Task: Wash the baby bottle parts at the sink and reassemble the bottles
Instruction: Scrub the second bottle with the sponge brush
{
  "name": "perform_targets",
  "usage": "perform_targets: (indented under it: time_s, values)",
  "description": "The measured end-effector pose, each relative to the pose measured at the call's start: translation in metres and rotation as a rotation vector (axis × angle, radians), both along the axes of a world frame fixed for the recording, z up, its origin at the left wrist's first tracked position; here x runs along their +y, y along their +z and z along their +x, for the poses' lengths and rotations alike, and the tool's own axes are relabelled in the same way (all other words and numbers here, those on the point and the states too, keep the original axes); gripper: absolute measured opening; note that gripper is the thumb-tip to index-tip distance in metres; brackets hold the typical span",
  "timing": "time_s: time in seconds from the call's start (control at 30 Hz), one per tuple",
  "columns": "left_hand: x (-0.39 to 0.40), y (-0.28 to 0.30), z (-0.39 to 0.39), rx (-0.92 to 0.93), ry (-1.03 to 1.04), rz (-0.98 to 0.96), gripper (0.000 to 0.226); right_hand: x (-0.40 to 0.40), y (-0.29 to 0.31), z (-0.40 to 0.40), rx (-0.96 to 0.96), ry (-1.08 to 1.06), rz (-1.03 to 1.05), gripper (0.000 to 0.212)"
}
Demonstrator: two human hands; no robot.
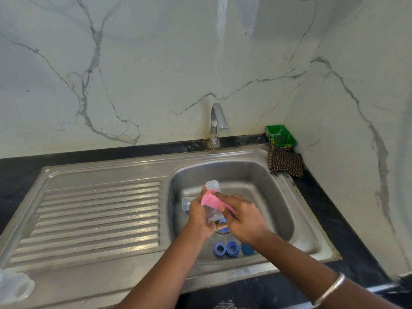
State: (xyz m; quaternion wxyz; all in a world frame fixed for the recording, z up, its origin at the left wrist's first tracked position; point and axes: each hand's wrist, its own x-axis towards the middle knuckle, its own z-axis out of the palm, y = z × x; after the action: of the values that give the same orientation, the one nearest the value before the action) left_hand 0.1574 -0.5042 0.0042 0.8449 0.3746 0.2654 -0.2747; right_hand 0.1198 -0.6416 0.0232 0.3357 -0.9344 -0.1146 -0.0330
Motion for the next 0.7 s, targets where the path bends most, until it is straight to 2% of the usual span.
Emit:
perform_targets:
  time_s: [0.07,0.2,0.33,0.53,0.7]
  values:
    - [-0.002,0.000,-0.002,0.012,-0.003,-0.008,0.045,0.005,0.005,0.010,-0.003,-0.028,-0.009,0.056]
    - [-0.005,0.007,-0.004,0.068,0.089,-0.078,0.058,0.003,0.008,0.025,0.051,-0.091,0.007,0.056]
    - [-0.001,0.009,0.000,-0.004,0.123,-0.100,0.064,0.003,0.005,0.014,0.051,-0.065,0.040,0.053]
    - [0.006,0.002,0.008,-0.006,0.205,-0.072,0.044,-0.005,-0.004,-0.016,0.046,0.009,-0.036,0.051]
    - [0.002,-0.006,0.007,0.006,0.110,-0.026,0.040,-0.003,0.003,-0.005,0.059,-0.013,-0.083,0.049]
